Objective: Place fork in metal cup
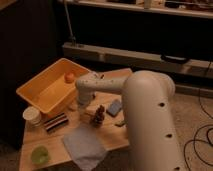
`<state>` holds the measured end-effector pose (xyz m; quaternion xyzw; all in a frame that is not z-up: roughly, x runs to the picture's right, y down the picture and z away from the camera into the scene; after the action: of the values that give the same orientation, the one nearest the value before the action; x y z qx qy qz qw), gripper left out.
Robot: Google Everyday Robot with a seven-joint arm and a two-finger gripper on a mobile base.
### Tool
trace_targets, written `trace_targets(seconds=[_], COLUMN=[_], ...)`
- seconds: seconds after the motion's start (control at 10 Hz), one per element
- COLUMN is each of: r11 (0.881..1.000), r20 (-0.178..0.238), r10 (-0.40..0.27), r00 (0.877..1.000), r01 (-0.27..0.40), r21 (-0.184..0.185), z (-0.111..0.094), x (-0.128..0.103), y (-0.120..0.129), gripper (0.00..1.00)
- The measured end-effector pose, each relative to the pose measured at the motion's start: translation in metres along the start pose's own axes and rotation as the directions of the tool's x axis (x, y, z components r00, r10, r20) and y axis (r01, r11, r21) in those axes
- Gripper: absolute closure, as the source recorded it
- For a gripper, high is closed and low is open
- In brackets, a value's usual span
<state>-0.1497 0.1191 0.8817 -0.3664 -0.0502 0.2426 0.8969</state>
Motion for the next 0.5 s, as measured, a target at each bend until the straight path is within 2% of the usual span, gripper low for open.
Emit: trace_targets(seconds=[0.2,0.5], r11=[0.999,0.986], r20=[0.034,0.092], r10=[0.029,0.113], r00=[0.999,0.989], r01=[-0.030,-0.123], r21=[0.036,0.109], z=[-0.033,-0.105], x=[-0.009,-0.010], y=[-0.007,-0.028], gripper=[1.00,1.00])
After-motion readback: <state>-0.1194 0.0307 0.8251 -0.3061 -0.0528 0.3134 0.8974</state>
